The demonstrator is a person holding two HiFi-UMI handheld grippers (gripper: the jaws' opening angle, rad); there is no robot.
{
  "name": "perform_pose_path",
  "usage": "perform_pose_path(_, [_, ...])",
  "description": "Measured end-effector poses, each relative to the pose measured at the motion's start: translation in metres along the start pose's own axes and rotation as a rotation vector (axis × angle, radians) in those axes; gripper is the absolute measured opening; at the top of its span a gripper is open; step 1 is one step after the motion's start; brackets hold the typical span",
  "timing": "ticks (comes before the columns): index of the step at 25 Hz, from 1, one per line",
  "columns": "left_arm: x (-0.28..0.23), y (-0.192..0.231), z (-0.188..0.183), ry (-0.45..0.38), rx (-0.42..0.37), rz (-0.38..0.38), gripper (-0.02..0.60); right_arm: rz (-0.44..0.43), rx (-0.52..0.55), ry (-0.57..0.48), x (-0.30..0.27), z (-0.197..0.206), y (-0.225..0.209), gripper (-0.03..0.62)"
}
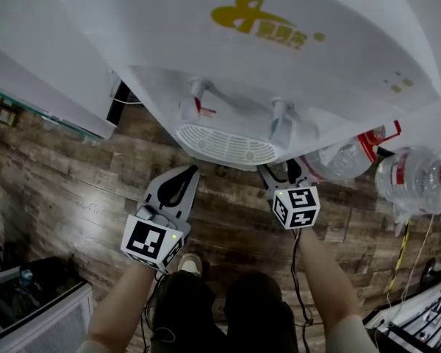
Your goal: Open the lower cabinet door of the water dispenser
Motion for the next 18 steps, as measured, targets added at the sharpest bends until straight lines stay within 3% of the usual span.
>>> perform_pose_path(10, [0.018,-0.019,0.009,0.047,0.011,0.075,0.006,0.057,-0.113,0.076,0.012,0.002,0.012,0.302])
perform_pose_path(15, [0.036,-0.024,0.015,0.106,0.049,0.074,0.006,0.088,-0.153,0.134,0.033,0.015,0.030,0.291])
perform_pose_path(18, [0.052,-0.021,0.015,0.136,0.071,0.065,0.006,0.080,-0.124,0.188,0.048,0.027,0.046,0.265])
Point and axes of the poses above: the fingertips, and each gripper's own axes: x backward along the fingers, y to its left, z out of its underside, the point moved 6 cm from there along x, backward along the fingers, and after that the axes turned 9 degrees about -x, right-handed, at the moved point
